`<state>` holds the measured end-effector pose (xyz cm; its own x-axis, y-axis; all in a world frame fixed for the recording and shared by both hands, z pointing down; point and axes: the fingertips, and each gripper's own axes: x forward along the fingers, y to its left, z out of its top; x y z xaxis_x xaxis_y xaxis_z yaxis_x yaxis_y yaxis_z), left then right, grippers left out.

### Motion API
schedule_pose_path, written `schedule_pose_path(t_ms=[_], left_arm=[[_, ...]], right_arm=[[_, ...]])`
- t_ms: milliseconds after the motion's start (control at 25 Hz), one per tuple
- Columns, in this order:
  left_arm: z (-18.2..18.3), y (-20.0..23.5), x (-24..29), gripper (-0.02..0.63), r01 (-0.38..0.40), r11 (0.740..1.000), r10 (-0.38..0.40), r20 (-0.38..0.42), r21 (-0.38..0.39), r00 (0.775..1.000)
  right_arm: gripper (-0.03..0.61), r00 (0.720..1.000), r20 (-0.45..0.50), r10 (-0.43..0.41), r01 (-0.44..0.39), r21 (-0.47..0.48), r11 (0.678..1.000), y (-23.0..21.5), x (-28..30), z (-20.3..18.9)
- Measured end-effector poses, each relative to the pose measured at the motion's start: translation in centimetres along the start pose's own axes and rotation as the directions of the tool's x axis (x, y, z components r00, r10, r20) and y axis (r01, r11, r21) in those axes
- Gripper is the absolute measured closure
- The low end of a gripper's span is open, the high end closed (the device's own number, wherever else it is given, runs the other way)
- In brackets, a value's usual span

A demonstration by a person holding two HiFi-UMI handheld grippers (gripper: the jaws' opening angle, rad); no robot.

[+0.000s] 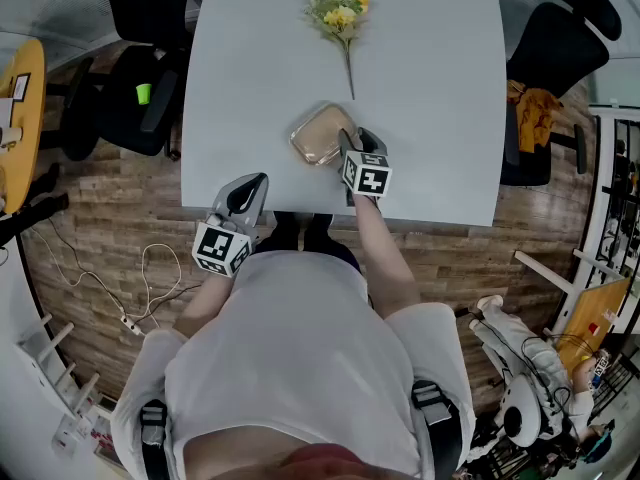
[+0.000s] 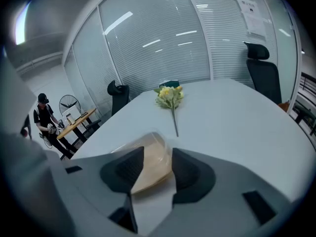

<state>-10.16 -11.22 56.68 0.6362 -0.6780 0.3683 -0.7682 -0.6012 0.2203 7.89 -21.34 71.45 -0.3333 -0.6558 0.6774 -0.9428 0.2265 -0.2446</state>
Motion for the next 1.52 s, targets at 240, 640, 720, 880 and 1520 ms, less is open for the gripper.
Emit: schedule_pose_path(t_ms=[240,640,720,880,1520], left_arm=[[0.2,-0.3,-0.3,0.603,-0.004,1.000,0.004,0.009,0.005,1.000],[0.8,-1.0,-0.8,0.603,-0.016,1.000,0.016,0.031,0.018,0.999],[0.8,-1.1,-1.1,0.603,-0.019,1.000,0.018,0.036,0.019,0.999],[1.1,-1.3,-1.7,0.603,-0.023,1.000,0.022,0.046,0.021,0.999],[1.4,-2.9,-3.9,0.603,-0.044,0.998,0.041,0.090,0.039,0.995]], right_arm=[[0.411,1.000,0.020,-0.007,0.007,-0.018,1.000,0.5,-0.8,0.4],[0.445,0.998,0.060,0.008,-0.006,-0.037,0.999,1.3,-2.3,1.7],[0.453,0.997,0.071,0.014,-0.012,-0.039,0.999,1.7,-2.6,2.0],[0.473,0.995,0.097,0.032,-0.029,-0.036,0.999,2.6,-3.5,2.8],[0.522,0.975,0.177,0.137,-0.131,-0.045,0.990,6.7,-8.1,4.5]])
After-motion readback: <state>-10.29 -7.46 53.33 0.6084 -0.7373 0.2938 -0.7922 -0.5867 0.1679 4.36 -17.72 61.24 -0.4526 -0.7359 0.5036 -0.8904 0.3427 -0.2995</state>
